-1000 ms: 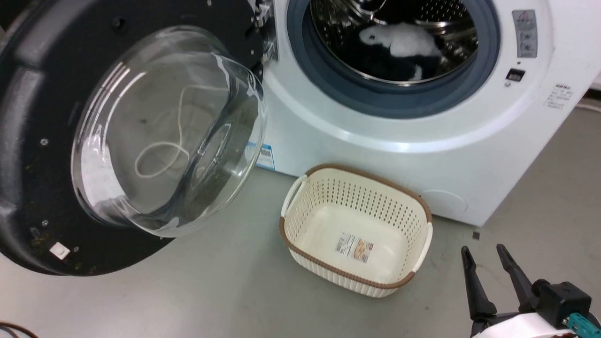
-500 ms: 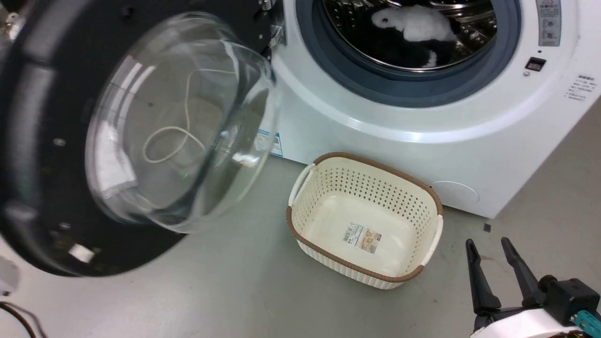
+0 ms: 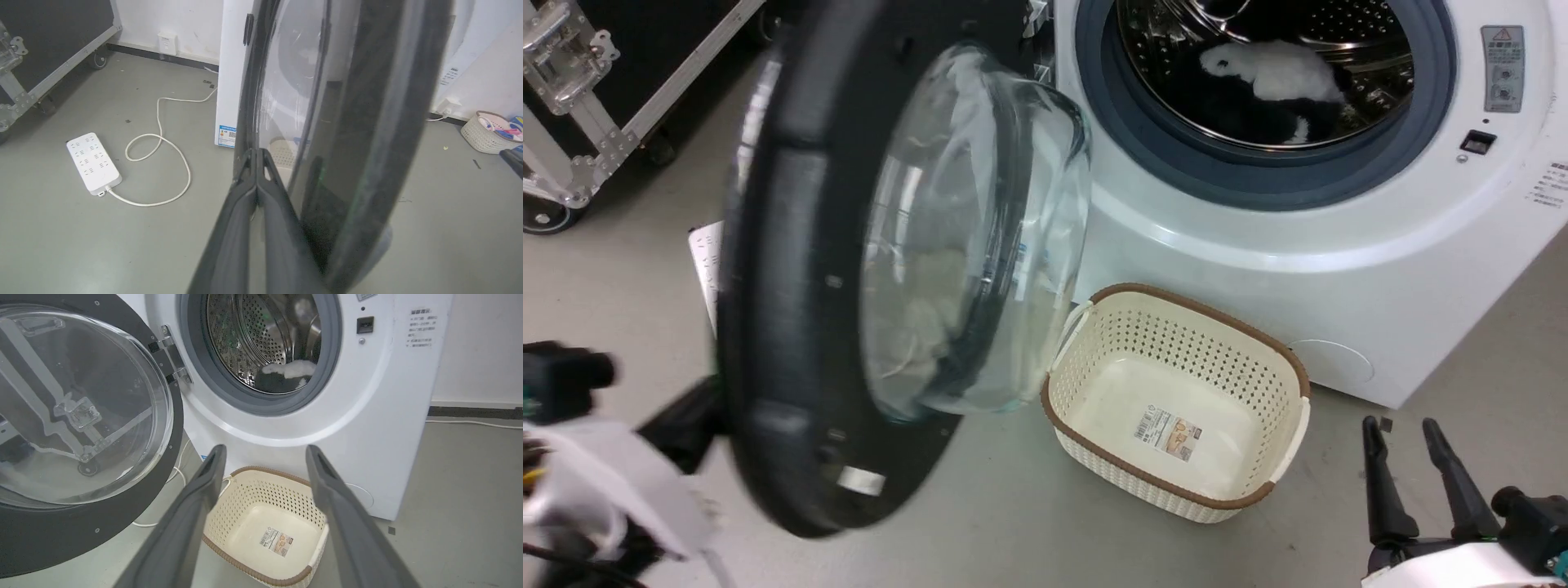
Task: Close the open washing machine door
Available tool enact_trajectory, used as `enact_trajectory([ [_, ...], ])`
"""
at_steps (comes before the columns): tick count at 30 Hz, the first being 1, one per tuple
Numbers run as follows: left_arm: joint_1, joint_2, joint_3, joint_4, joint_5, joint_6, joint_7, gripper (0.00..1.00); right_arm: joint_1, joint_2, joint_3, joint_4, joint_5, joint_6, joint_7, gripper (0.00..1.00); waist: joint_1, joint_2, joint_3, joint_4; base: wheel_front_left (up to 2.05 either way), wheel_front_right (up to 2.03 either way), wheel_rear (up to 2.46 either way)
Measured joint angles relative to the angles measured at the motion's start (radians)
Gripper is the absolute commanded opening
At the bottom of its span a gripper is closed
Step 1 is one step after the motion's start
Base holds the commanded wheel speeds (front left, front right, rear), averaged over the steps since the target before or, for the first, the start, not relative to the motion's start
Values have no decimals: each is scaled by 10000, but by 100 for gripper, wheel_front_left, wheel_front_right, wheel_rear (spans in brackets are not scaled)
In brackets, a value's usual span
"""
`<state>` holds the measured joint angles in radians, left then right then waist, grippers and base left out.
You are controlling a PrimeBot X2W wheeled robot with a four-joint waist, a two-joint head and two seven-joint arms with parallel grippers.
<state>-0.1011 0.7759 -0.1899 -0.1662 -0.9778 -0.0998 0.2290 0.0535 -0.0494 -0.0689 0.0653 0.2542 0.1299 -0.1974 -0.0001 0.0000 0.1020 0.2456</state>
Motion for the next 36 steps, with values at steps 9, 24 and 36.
enact_trajectory([
  [9,-1421,-874,-2740,-880,-616,-90,-86,0,-62,0,21,107,297,0,-267,100,0,0,118,-674,0,0,0],
  [24,-4433,-2708,-5348,1812,263,29,-663,0,-259,-2,205,163,897,0,-558,100,2,0,654,-2901,0,0,0],
  [36,-7105,-4475,-5288,5231,1724,654,-1835,0,-373,-2,527,-92,1256,0,-602,100,2,1,1176,-4735,0,0,0],
])
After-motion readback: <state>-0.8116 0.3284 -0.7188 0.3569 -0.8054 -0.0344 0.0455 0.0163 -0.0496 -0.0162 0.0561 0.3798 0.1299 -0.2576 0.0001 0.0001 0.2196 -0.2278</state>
